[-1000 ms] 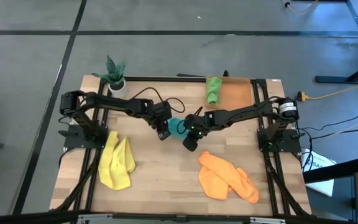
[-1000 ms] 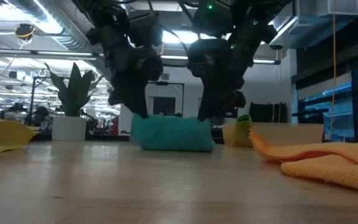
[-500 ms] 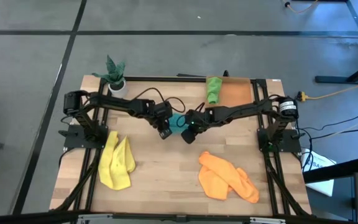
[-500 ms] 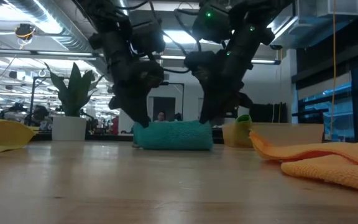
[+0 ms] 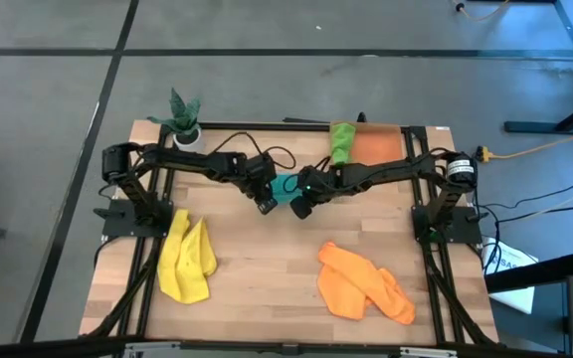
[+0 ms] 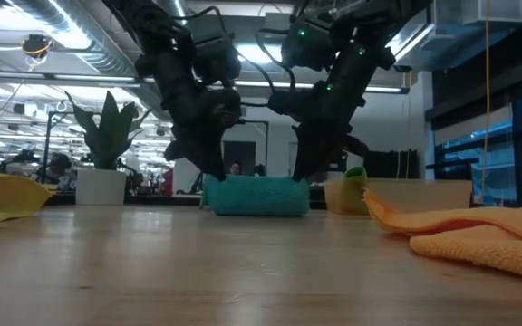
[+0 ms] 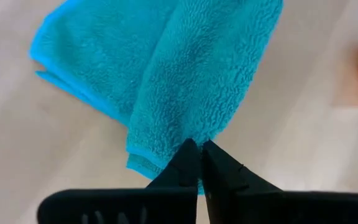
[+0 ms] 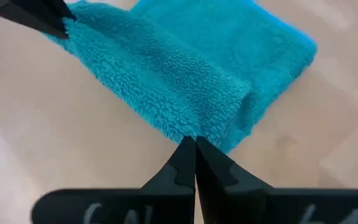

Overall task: Roll microfiber towels into tight, uniform cylinder then place into a basket
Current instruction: Fold the blue towel

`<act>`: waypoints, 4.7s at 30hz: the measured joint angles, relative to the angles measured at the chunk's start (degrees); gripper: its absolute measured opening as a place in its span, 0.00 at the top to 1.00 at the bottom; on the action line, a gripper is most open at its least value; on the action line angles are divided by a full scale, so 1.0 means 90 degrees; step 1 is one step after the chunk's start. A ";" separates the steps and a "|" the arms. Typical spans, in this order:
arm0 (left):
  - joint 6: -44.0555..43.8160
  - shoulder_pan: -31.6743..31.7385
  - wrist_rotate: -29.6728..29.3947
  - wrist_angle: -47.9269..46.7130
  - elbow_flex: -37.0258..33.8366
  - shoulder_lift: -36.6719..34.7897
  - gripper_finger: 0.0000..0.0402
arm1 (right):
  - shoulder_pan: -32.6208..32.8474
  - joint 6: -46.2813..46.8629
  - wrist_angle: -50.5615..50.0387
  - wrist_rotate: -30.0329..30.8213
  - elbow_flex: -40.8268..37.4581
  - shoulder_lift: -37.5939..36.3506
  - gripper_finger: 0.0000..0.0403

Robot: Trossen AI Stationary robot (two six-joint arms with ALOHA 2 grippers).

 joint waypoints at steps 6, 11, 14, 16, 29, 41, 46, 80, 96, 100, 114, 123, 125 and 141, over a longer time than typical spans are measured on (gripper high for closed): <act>-0.0215 -0.0524 0.0109 -0.0528 0.0002 -0.0004 1.00 | 0.0299 -0.0175 -0.0014 -0.0833 0.0002 0.0002 0.99; -0.0561 -0.1100 0.0318 -0.0643 0.0005 -0.0008 1.00 | 0.0702 -0.0267 -0.0019 -0.1706 0.0002 0.0002 0.99; -0.0806 -0.1497 0.0419 -0.0627 0.0010 -0.0012 1.00 | 0.1038 -0.0273 -0.0011 -0.1966 0.0002 0.0003 0.99; -0.0948 -0.1789 0.0430 -0.0613 0.0014 -0.0012 1.00 | 0.1287 -0.0147 0.0015 -0.2000 0.0015 0.0007 0.99; -0.0831 -0.2415 -0.1470 -0.0146 -0.0005 -0.0012 1.00 | 0.1717 0.0795 -0.0046 -0.0284 0.0000 0.0007 0.99; -0.0348 -0.2607 -0.2317 -0.0089 -0.0005 -0.0012 1.00 | 0.1952 0.0823 -0.0102 0.1233 0.0000 0.0007 0.99; -0.0383 -0.2700 -0.1550 -0.0129 -0.0005 -0.0012 1.00 | 0.1984 0.0816 -0.0072 0.0868 0.0000 0.0007 0.99; 0.0119 -0.3546 -0.1566 0.0178 0.0002 -0.0010 1.00 | 0.2266 0.0854 -0.0026 0.0975 0.0007 0.0010 0.99; -0.2046 -0.2511 -0.0845 0.0440 -0.0005 -0.0010 1.00 | 0.2057 0.0451 0.0041 0.0133 0.0002 0.0010 0.99; -0.2406 -0.2292 -0.0864 0.0440 -0.0005 -0.0010 1.00 | 0.2057 0.0321 0.0060 0.0118 0.0002 0.0010 0.99; -0.2914 -0.1868 0.0219 0.0252 -0.0005 -0.0010 1.00 | 0.1619 0.1664 -0.0009 0.0516 0.0002 0.0010 0.99; -0.2752 -0.1821 -0.0008 -0.0313 -0.0002 -0.0010 1.00 | 0.1369 0.1470 0.0007 0.0167 0.0002 0.0010 0.99; -0.2732 -0.1806 -0.0133 -0.0319 -0.0002 -0.0010 1.00 | 0.1341 0.1491 0.0007 0.0161 0.0002 0.0010 0.99; -0.2754 -0.1783 -0.0350 -0.0339 -0.0002 -0.0010 0.96 | 0.1283 0.1507 0.0083 -0.0036 0.0002 0.0010 0.84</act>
